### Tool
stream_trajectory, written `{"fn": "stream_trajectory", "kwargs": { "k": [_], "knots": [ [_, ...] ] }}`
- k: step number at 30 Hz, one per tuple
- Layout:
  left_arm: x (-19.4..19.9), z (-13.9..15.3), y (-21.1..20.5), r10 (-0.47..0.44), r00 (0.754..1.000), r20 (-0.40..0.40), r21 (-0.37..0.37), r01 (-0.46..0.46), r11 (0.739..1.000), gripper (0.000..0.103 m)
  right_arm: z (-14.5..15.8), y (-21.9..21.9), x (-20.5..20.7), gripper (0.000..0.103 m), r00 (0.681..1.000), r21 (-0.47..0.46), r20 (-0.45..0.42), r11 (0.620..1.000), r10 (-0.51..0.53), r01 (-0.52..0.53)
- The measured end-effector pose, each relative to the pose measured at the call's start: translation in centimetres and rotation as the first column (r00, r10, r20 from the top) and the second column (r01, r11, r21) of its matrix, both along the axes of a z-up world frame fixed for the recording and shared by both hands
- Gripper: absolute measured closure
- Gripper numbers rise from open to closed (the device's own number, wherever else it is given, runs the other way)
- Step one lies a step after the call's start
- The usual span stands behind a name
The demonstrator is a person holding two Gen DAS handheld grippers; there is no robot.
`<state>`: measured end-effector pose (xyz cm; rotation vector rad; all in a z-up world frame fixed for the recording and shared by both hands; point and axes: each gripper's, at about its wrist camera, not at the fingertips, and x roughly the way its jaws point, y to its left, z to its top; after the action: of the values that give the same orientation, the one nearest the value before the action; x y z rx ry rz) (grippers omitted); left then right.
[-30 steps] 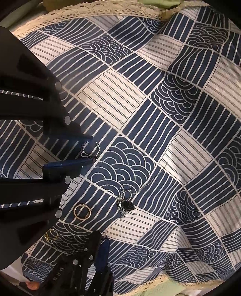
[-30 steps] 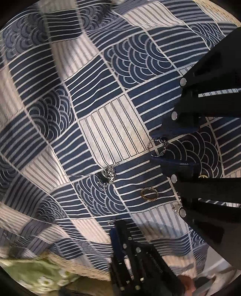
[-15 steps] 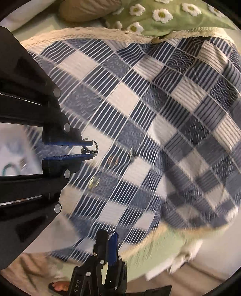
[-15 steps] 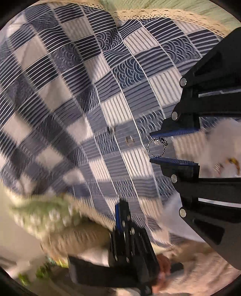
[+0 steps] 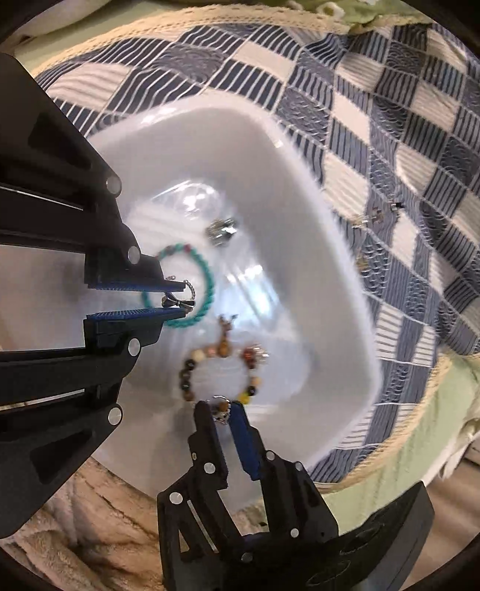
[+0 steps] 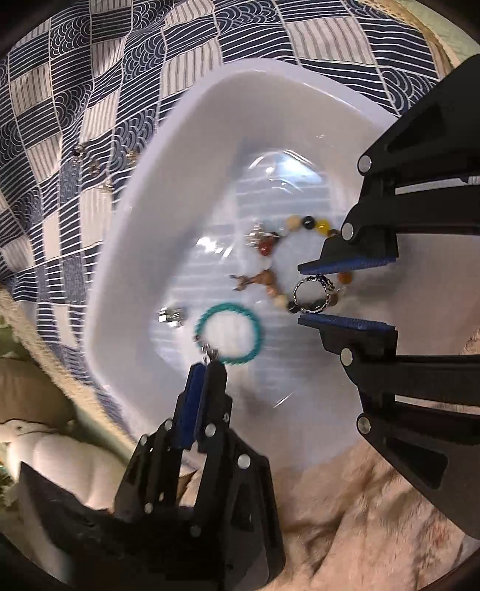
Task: Organize jewelry
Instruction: 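Carry both earrings into the white bin and open both grippers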
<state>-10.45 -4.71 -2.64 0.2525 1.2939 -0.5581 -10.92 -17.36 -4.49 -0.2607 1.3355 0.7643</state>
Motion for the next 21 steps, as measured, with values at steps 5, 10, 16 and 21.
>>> {"fn": "stream_trajectory", "kwargs": {
  "k": [5, 10, 16, 21],
  "knots": [
    [-0.2, -1.5, -0.5, -0.004, 1.000, -0.001, 0.063, 0.004, 0.998, 0.095, -0.6, 0.1, 0.2, 0.081, 1.000, -0.038, 0.017, 0.999, -0.016, 0.017],
    [-0.1, -2.2, -0.5, 0.002, 1.000, -0.010, 0.088, -0.001, 0.996, 0.093, -0.3, 0.2, 0.4, 0.080, 0.999, -0.047, 0.018, 0.998, -0.029, 0.030],
    [0.1, -0.8, 0.0, 0.019, 0.999, 0.032, 0.082, -0.021, 0.996, 0.071, 1.2, -0.4, 0.6, 0.063, 0.998, 0.008, 0.032, 0.999, -0.045, 0.045],
    [0.8, 2.1, 1.5, 0.073, 0.992, 0.101, 0.014, -0.075, 0.997, 0.049, 3.9, -2.1, 1.6, 0.063, 0.988, 0.103, 0.087, 0.988, -0.125, 0.116]
  ]
}}
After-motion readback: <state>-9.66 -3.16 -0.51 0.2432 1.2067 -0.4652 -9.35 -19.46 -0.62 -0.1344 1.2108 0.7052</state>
